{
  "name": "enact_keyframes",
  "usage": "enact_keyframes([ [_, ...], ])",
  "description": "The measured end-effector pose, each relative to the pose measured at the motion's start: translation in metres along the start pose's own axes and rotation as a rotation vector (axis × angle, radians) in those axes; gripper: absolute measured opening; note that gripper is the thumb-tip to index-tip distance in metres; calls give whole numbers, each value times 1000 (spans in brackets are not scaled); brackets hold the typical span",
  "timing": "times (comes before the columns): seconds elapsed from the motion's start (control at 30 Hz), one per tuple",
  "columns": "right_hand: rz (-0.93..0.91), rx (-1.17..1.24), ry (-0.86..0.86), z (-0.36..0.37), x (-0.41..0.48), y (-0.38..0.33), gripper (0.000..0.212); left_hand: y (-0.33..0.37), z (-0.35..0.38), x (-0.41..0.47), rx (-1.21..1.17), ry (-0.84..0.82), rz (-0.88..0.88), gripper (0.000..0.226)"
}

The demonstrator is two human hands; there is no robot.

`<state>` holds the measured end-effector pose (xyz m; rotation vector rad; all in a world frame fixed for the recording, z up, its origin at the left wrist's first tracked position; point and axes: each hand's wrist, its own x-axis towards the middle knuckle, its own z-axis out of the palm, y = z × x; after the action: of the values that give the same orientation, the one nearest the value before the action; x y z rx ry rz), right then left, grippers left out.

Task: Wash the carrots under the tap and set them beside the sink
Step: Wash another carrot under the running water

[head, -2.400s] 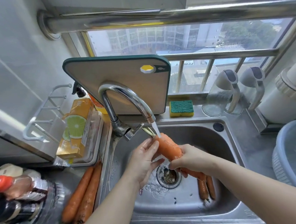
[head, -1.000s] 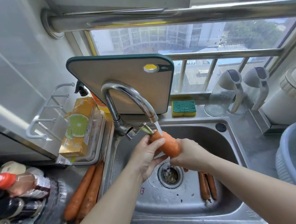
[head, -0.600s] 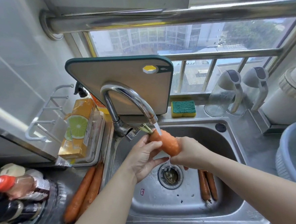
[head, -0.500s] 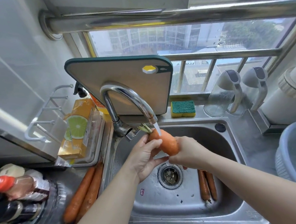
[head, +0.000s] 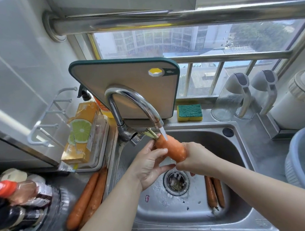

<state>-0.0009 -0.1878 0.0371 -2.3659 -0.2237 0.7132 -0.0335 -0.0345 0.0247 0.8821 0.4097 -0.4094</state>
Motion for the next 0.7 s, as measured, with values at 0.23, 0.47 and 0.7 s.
enact_keyframes([
  [0.23,-7,-40,-12,3,-2,2,23,-7,7,4,21,130,-4,35],
  [0.47,20,37,-54,3,-3,7,23,-5,0,-2,122,54,-19,39],
  [0.7,11,12,-50,1,-2,6,17,-6,4,2,95,94,-13,32],
])
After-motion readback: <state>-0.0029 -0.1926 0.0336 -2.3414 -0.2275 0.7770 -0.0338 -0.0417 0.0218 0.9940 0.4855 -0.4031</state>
